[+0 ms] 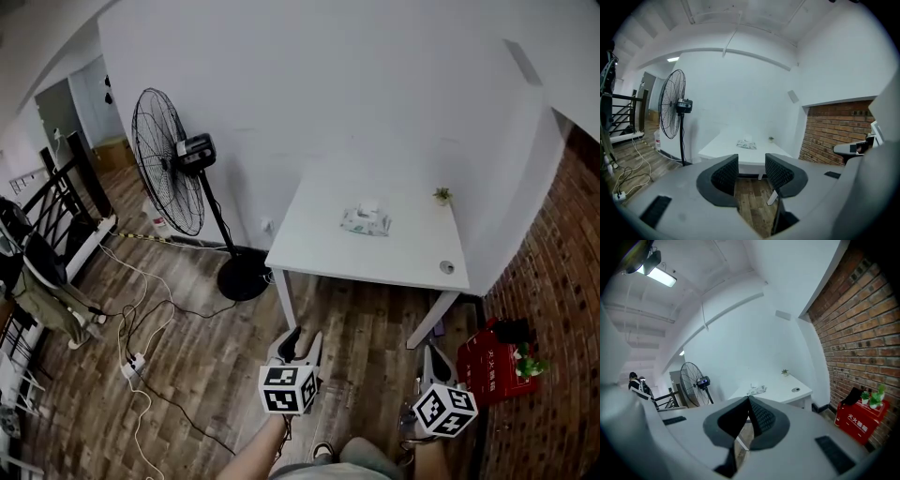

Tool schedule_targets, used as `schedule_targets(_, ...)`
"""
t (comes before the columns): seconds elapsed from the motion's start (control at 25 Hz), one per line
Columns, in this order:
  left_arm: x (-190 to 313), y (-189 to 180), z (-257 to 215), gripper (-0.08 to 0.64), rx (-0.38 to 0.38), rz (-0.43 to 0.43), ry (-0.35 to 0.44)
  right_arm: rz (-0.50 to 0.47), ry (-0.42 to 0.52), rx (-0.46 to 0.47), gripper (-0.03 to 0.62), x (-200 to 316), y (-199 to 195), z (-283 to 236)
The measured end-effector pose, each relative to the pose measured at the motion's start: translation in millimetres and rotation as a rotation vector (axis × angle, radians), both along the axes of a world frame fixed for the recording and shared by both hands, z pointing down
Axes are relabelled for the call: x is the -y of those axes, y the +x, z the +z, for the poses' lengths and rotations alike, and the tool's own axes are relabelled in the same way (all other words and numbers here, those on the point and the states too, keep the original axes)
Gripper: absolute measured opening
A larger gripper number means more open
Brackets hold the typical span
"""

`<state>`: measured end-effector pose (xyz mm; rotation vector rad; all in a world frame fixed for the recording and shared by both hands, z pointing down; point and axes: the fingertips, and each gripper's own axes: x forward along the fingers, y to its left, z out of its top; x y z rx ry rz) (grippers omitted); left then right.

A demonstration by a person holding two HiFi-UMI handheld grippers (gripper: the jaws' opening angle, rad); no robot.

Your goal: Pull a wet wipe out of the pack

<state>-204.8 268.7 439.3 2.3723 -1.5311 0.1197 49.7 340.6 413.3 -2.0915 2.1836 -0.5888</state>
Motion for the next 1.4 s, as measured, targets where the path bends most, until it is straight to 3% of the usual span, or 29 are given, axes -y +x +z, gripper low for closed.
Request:
schedule_targets(0.24, 9, 5, 8, 0.164, -0.007, 0.025, -0.011, 0.019, -0.047, 0.000, 0.002, 2, 1, 14)
schedule_targets(0.56, 51, 3, 11, 0.164, -0.004, 0.003, -0.012, 0.001, -0.047, -0.020, 0.002, 48, 1, 14)
schedule_targets(0.84, 104, 11, 7, 0.164, -0.003, -0.024, -0.007, -0.029, -0.053, -0.014, 0.002, 106, 11, 14)
schedule_targets(1.4, 229, 68, 9, 0.164, 0.001, -0.062, -0.035, -0.079, -0.088, -0.012, 0.002, 244, 71, 15)
